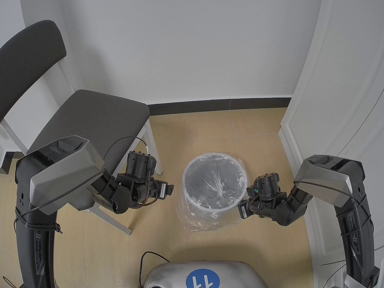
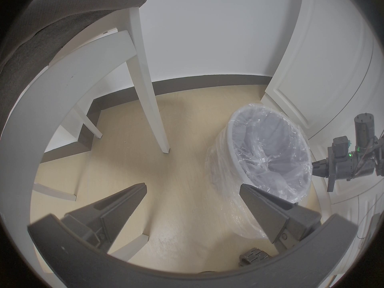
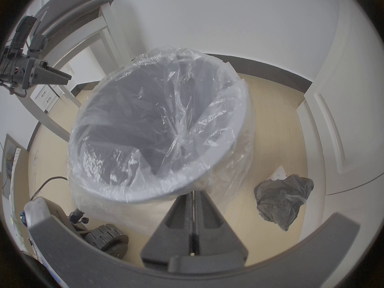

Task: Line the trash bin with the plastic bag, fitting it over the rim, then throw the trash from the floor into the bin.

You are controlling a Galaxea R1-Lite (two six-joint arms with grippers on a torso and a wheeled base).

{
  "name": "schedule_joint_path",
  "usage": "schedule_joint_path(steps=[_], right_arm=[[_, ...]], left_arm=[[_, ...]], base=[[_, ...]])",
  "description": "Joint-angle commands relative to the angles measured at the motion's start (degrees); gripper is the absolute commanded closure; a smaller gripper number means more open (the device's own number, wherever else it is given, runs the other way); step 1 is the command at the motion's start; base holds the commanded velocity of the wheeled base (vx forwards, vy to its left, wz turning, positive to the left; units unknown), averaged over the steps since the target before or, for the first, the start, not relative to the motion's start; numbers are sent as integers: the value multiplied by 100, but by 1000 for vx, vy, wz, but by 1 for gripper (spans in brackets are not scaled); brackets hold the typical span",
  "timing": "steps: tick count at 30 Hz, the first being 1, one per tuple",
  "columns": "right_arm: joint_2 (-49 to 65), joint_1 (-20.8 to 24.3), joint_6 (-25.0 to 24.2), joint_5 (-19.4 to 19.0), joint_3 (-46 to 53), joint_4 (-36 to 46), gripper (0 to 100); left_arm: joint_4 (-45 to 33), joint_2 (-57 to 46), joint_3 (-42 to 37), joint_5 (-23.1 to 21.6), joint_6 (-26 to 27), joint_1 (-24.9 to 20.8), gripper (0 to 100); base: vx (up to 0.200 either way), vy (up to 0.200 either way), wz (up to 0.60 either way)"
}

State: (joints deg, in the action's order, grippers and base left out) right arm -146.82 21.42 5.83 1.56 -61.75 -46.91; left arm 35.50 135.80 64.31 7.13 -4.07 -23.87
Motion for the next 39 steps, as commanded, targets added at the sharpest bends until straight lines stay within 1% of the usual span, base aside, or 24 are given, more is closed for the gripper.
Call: schedule_joint_path(steps=[1, 2, 5, 10, 13, 14, 16, 24, 25, 30, 32, 35, 38, 39], right_arm=[[49, 38, 6, -77, 128, -2, 100], [66, 64, 6, -138, 207, -46, 0], [66, 91, 15, -165, 268, -108, 0], [435, 64, 41, -200, 681, -363, 0], [901, -59, 261, -648, 1094, -486, 0], [1024, -129, 402, -833, 1209, -503, 0], [1121, -164, 507, -982, 1305, -530, 0], [1130, -112, 507, -1061, 1446, -530, 0], [1033, 20, 507, -1307, 1534, -530, 0], [1138, 73, 481, -1597, 1701, -574, 0], [1384, 11, 507, -1694, 1815, -600, 0], [1736, -120, 516, -1738, 1921, -591, 0], [2000, -323, 525, -1773, 1903, -547, 0], [2070, -481, 525, -1808, 1859, -547, 0]], left_arm=[[1, 78, 3, -1, 3, -30, 0], [1, 87, 3, 8, 3, -39, 0], [1, 95, -6, 8, 3, -48, 0], [1, 69, -6, -1, -6, -39, 0], [1, 34, 3, 8, -6, -12, 0], [1, 25, 3, 8, -6, -4, 0], [1, 16, 12, 8, -6, 5, 0], [1, 8, -15, 8, -6, 5, 0], [1, 16, -23, 8, -6, 5, 0], [10, 16, -23, 8, -6, -4, 0], [27, -1, -23, 8, -6, -4, 0], [80, -1, -32, 8, 3, 5, 0], [80, -1, -32, 8, 3, 5, 0], [80, -1, -32, 8, 3, 5, 0]], base=[[0, 0, 0], [0, 0, 0], [0, 0, 0], [0, 0, 0], [0, 0, 0], [0, 0, 0], [0, 0, 0], [0, 0, 0], [0, 0, 0], [0, 0, 0], [0, 0, 0], [0, 0, 0], [0, 0, 0], [0, 0, 0]])
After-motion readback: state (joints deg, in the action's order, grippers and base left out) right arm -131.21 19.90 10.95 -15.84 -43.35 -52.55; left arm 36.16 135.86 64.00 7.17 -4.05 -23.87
